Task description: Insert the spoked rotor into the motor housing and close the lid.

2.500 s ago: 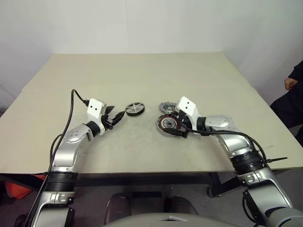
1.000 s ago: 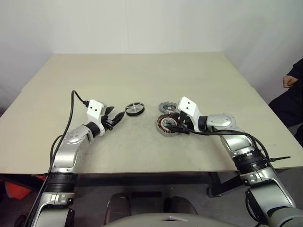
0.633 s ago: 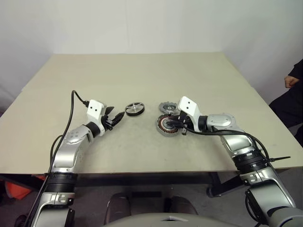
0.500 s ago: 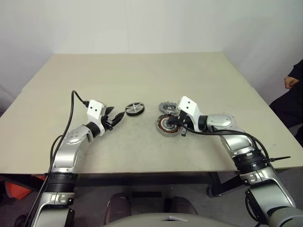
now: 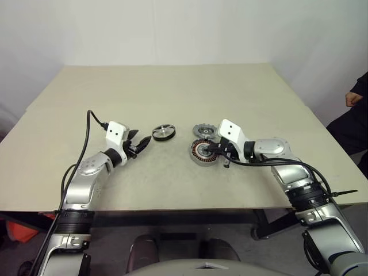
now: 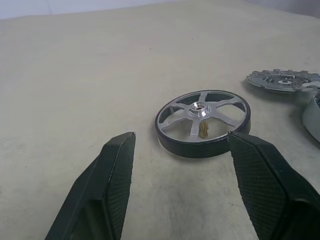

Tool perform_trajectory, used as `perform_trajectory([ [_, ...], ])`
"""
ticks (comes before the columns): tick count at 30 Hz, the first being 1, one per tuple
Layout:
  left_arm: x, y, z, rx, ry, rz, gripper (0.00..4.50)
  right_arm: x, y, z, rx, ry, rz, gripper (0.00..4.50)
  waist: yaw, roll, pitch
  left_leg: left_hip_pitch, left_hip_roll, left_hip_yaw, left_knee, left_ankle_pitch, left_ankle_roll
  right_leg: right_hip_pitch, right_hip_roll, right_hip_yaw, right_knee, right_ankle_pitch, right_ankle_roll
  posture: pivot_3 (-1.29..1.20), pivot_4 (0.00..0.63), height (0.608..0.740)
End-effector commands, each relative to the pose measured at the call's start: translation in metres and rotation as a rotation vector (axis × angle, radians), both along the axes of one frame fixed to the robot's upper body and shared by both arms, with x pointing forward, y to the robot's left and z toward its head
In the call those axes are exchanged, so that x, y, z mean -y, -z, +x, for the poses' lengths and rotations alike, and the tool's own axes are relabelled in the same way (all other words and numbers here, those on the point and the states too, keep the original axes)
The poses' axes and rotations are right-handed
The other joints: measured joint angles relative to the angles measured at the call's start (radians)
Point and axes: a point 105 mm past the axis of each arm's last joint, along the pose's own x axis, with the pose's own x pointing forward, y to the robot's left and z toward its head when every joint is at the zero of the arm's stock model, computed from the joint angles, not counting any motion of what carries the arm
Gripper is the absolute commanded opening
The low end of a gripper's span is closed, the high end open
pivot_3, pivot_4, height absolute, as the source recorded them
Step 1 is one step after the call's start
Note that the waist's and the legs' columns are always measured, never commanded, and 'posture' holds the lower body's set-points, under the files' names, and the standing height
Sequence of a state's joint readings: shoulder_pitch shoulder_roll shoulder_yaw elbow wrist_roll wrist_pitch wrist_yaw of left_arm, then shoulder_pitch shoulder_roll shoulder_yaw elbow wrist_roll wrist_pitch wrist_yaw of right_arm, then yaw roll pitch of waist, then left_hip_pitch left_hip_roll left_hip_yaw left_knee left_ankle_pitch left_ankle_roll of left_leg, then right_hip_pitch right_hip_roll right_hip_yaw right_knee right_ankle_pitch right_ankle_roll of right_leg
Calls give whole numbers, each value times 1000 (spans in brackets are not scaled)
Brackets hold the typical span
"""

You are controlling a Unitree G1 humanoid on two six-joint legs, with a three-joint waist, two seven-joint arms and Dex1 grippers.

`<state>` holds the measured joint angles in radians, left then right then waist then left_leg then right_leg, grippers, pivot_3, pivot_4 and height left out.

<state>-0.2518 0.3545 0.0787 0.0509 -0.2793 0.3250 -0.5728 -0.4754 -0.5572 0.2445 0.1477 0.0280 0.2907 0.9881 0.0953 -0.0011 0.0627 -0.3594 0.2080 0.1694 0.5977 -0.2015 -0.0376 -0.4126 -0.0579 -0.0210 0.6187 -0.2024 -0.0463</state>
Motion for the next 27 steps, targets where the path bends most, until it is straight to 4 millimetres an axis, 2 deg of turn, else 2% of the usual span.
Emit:
perform_trajectory([
  [1, -1, -9, 1, 40, -4, 11, 3126, -5, -7, 2, 32, -17, 7, 113, 0, 0, 0, 0, 0, 0, 0, 0, 0, 0, 0, 0, 0, 0, 0, 0, 0, 740],
  [9, -4, -9, 0, 42, -15, 12, 3126, -5, -1, 10, 30, 10, -5, 113, 0, 0, 0, 1, 0, 0, 0, 0, 0, 1, 0, 0, 0, 0, 0, 0, 0, 740],
  [19, -5, -10, 0, 44, -21, 13, 3126, -6, -4, 16, 43, 23, 3, 113, -1, 0, 0, 4, 0, 0, 0, 0, 0, 4, 0, 0, 0, -2, 3, 0, 0, 740],
  [27, -4, -9, 1, 41, -17, 12, 3126, -13, -30, 15, 105, 1, 57, 113, -1, 0, 0, 5, 0, 0, 0, 0, 0, 5, 0, 0, 0, -2, 4, 0, 0, 740],
])
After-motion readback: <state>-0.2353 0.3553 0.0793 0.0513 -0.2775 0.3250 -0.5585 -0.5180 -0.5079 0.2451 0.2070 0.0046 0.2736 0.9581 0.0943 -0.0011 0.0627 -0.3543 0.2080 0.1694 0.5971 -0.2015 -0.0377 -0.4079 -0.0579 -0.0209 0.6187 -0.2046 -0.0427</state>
